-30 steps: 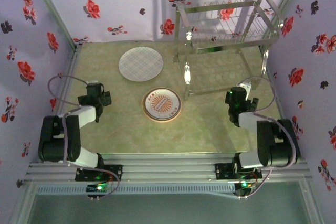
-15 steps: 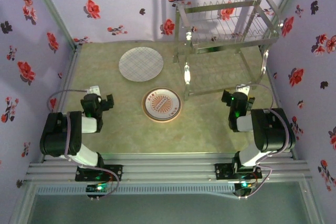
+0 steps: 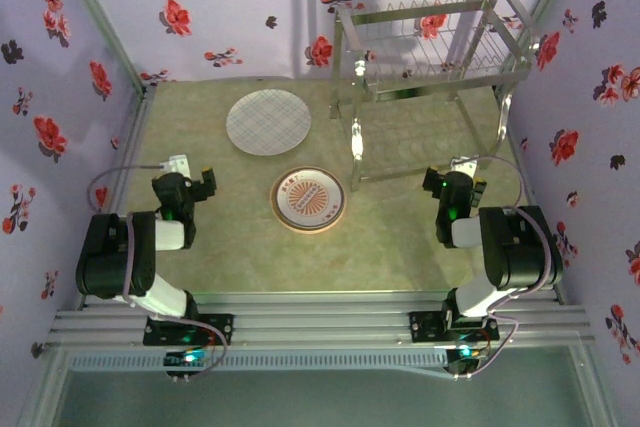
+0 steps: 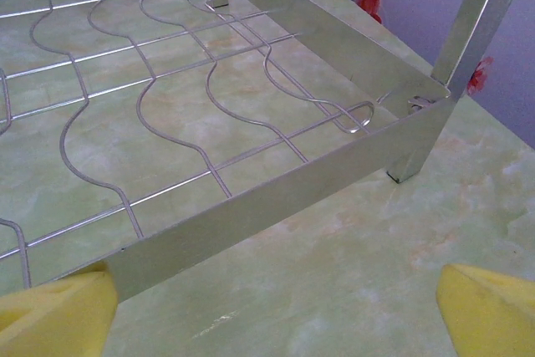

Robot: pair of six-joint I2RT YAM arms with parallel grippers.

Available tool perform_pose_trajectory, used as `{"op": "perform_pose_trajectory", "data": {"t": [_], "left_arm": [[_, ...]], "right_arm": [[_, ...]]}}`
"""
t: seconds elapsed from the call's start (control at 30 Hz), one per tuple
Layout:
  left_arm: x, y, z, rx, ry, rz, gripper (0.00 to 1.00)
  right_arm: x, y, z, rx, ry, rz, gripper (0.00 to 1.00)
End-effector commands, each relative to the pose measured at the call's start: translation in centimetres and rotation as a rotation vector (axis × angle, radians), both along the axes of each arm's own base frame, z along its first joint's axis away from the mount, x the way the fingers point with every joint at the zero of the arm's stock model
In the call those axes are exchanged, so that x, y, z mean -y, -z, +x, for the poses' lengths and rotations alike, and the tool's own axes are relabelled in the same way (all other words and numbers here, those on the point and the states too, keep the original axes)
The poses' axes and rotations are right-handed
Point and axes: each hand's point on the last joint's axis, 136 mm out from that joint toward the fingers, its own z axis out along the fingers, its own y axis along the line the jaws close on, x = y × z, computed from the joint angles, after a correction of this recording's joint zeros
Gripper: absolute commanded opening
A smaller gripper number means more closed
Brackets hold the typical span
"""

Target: Unload the plates from the dish rack

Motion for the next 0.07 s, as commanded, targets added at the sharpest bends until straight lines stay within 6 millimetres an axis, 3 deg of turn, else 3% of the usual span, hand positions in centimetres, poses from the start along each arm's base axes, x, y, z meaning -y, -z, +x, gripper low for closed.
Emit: {"op": "perform_pose_trajectory", "data": {"t": [0.0, 0.03], "left_arm": [[0.38, -1.26, 0.65, 0.045, 0.021, 0.025, 1.0], [0.37, -1.44, 0.35, 0.067, 0.02, 0.025, 1.0]], "right_arm": [[0.14, -1.5, 0.8, 0.057, 0.01, 0.02, 0.99], [0.14, -1.55, 0.81, 0.058, 0.01, 0.019, 0.99]]}}
